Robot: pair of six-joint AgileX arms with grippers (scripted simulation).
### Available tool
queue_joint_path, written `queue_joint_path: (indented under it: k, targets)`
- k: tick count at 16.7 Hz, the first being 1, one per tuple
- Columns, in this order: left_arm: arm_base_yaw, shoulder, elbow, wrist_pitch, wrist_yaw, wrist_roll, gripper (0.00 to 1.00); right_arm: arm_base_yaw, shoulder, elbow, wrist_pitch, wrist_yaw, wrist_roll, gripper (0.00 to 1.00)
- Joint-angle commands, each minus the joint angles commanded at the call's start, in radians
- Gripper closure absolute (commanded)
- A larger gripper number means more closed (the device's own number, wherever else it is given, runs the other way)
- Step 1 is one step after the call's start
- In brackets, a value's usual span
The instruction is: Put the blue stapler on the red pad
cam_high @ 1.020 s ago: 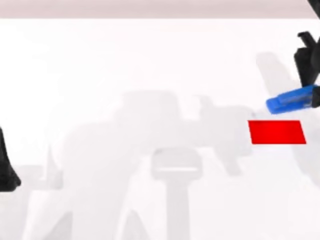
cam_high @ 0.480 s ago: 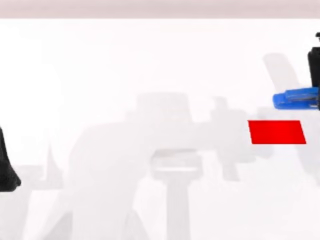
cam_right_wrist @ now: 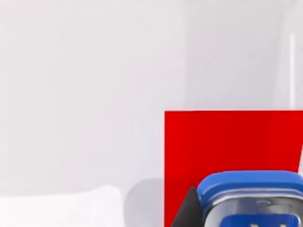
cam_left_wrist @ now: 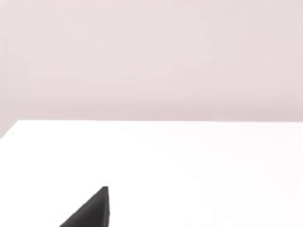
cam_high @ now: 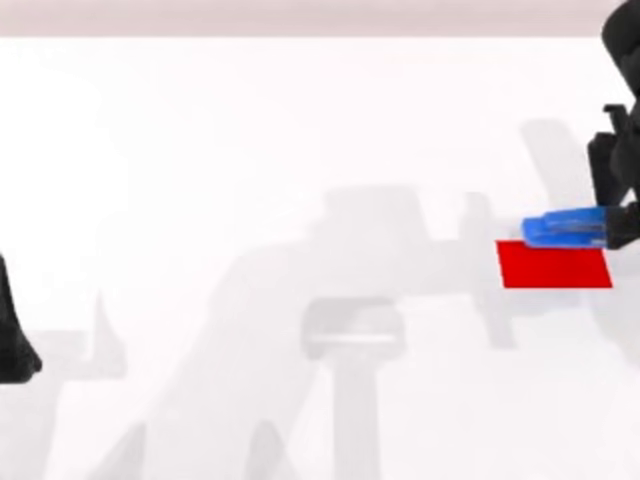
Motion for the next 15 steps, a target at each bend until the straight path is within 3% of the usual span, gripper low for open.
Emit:
queue_joint_path:
  k: [4,9,15]
  targets:
    - [0.000,0.000,0.000,0.000,0.000,0.000,0.00,0.021,0.046,-0.089,0.134,0.000,0.023,1.00]
    - [0.000,0.000,0.000,0.000,0.000,0.000,0.00,0.023,0.051,-0.098,0.146,0.000,0.025,1.00]
    - [0.000,0.000,0.000,0.000,0.000,0.000,0.00,0.023,0.051,-0.098,0.146,0.000,0.025,0.55]
